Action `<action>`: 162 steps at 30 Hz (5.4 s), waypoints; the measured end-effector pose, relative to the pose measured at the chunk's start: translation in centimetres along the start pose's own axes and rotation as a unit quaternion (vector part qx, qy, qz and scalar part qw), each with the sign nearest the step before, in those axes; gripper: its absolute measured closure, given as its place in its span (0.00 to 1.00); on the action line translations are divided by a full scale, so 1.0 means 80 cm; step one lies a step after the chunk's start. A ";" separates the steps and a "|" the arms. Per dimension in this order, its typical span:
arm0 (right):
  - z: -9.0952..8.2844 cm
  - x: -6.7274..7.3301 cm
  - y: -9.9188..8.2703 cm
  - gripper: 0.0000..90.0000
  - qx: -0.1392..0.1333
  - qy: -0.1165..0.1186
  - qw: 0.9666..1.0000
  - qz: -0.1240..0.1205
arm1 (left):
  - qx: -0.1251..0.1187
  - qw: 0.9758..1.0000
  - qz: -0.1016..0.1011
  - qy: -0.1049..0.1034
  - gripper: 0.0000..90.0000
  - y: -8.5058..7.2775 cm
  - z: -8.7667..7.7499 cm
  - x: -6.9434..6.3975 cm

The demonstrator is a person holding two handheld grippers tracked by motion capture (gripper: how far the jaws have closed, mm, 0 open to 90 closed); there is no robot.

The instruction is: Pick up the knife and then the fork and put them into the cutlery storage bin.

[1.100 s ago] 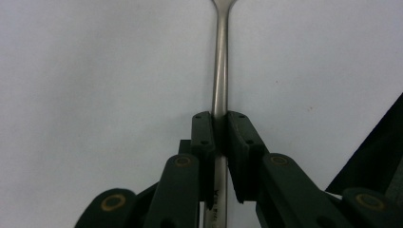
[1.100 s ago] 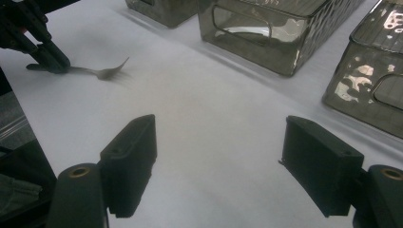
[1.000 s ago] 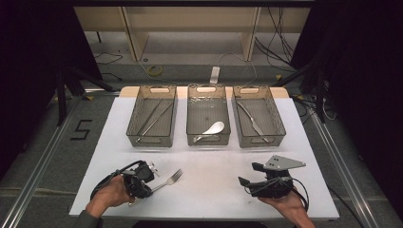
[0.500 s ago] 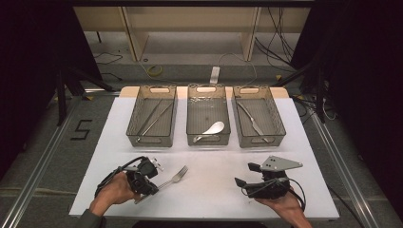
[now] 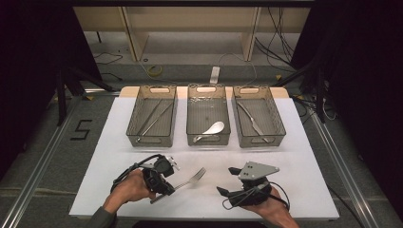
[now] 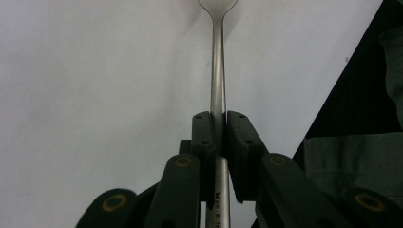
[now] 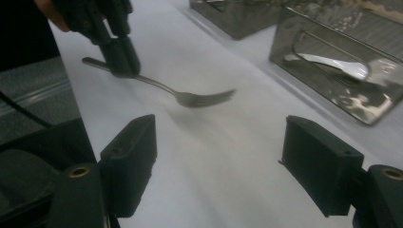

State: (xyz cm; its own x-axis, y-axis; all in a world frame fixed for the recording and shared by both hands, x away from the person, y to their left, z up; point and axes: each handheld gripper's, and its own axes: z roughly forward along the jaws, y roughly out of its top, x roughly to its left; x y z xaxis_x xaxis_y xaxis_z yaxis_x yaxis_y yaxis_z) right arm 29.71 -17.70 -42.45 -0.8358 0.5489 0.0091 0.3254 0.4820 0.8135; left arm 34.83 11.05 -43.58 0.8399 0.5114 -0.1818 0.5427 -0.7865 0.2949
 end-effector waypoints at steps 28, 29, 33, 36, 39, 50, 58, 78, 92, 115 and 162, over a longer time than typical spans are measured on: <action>0.075 0.053 0.007 0.51 0.086 -0.017 0.970 -0.227 | 0.010 0.997 0.067 -0.032 0.91 0.062 0.000 -0.050; 0.076 0.054 0.006 0.54 0.087 -0.019 0.969 -0.229 | 0.011 0.997 0.068 -0.033 0.91 0.063 0.000 -0.051; 0.078 0.055 0.004 0.63 0.092 -0.022 0.965 -0.246 | 0.011 0.997 0.072 -0.037 0.91 0.065 0.000 -0.054; 0.077 0.054 0.004 0.69 0.096 -0.020 0.960 -0.261 | 0.009 0.997 0.072 -0.038 0.91 0.067 0.000 -0.056; 0.077 0.054 0.003 0.79 0.094 -0.020 0.958 -0.271 | 0.013 0.996 0.075 -0.040 0.91 0.068 0.001 -0.056; 0.079 0.060 -0.002 0.98 0.110 -0.014 0.941 -0.320 | -0.002 0.996 0.077 -0.053 0.92 0.068 -0.006 -0.050; 0.077 0.048 -0.003 0.98 0.121 -0.016 0.943 -0.309 | -0.045 0.996 0.066 -0.028 0.65 0.066 -0.017 -0.044; 0.045 -0.029 -0.007 0.98 0.122 -0.098 0.969 -0.190 | -0.250 0.966 -0.008 0.061 0.30 0.015 -0.053 -0.005; -0.005 -0.118 0.011 0.98 0.070 -0.142 0.987 -0.017 | -0.340 0.935 -0.057 0.088 0.25 -0.037 -0.055 0.010; 0.017 -0.249 0.074 0.98 0.046 -0.201 0.968 0.146 | -0.387 0.908 -0.091 0.131 0.22 -0.086 -0.056 0.020; 0.024 -0.231 0.051 0.51 0.012 -0.149 0.966 0.210 | -0.417 0.894 -0.102 0.128 0.19 -0.096 -0.057 0.019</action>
State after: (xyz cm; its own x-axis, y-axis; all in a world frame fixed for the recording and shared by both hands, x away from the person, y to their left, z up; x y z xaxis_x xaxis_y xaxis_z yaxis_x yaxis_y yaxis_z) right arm 47.33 -24.51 -40.40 -0.4649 0.8701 0.1638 0.6207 0.1883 0.7611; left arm 31.93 19.47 -41.81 0.6376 0.7605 -0.1228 0.3998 -0.1904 0.8966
